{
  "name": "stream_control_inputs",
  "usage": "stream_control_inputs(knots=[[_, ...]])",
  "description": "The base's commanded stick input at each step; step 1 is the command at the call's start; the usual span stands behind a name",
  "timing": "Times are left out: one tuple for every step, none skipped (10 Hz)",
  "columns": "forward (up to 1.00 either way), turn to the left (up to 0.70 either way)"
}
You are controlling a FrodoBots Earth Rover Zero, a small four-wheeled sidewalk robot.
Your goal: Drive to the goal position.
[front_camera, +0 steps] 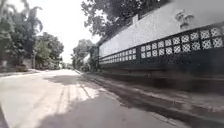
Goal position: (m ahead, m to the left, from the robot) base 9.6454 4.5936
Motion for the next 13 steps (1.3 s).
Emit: stream_control_inputs(knots=[[0.5,-0.28],[0.5,0.49],[0.5,0.5],[0.5,0.5],[0.5,0.5],[0.5,0.5],[0.5,0.5],[0.5,0.5],[0.5,0.5],[0.5,0.5],[0.5,0.5],[0.0,0.5],[0.0,0.5]])
